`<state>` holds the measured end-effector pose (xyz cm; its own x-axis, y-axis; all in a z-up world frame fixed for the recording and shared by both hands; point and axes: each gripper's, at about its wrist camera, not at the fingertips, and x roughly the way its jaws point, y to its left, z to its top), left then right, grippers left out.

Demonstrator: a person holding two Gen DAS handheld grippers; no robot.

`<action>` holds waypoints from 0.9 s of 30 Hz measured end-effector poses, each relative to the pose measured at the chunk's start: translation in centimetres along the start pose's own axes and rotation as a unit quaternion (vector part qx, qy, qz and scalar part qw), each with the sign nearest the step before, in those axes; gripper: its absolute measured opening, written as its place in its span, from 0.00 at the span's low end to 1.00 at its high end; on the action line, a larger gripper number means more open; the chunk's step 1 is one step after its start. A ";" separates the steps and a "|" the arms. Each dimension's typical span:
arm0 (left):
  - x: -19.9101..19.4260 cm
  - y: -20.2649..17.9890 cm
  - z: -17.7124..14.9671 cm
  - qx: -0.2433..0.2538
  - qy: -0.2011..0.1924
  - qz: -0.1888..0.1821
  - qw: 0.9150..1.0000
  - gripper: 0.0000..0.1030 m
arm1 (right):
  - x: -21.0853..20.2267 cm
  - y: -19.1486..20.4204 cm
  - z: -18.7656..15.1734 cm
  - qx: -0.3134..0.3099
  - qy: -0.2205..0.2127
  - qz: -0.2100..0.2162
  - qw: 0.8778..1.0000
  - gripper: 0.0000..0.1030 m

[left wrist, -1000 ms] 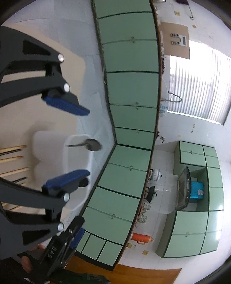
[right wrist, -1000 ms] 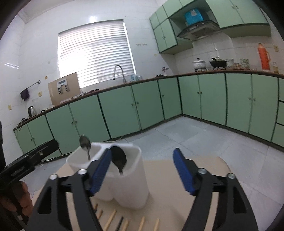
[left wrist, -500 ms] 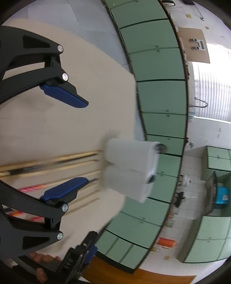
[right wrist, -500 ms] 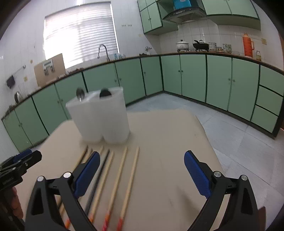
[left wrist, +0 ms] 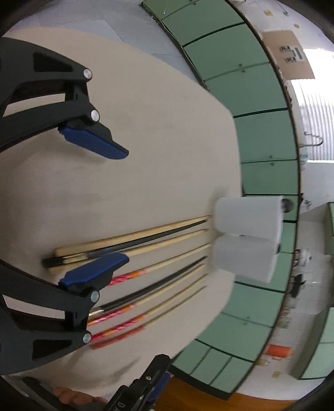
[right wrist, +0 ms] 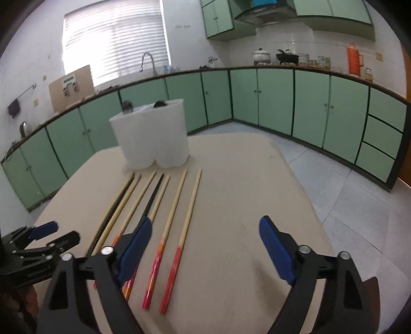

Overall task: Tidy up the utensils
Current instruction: 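Open both tools and move them back over the row of chopsticks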

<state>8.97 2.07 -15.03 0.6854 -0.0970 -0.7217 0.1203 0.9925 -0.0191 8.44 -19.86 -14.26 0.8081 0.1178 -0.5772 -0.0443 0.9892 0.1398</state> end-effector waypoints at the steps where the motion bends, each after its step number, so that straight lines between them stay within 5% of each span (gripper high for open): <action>1: 0.0 0.0 -0.3 0.002 0.006 -0.001 1.000 0.69 | -0.2 0.0 -0.3 -0.002 0.003 0.001 1.000 0.77; 20: 0.7 -1.6 -1.6 0.023 0.048 0.001 0.999 0.57 | -1.3 0.4 -1.6 -0.021 0.003 -0.001 1.000 0.73; 27: 0.5 -0.9 -1.4 0.013 0.046 0.009 0.999 0.28 | -1.3 0.5 -1.7 -0.024 0.007 0.004 1.000 0.73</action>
<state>8.23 1.23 -16.34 0.6189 -0.0714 -0.7822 0.1281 0.9917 0.0109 6.38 -19.32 -14.82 0.7994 0.1260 -0.5874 -0.0792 0.9913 0.1049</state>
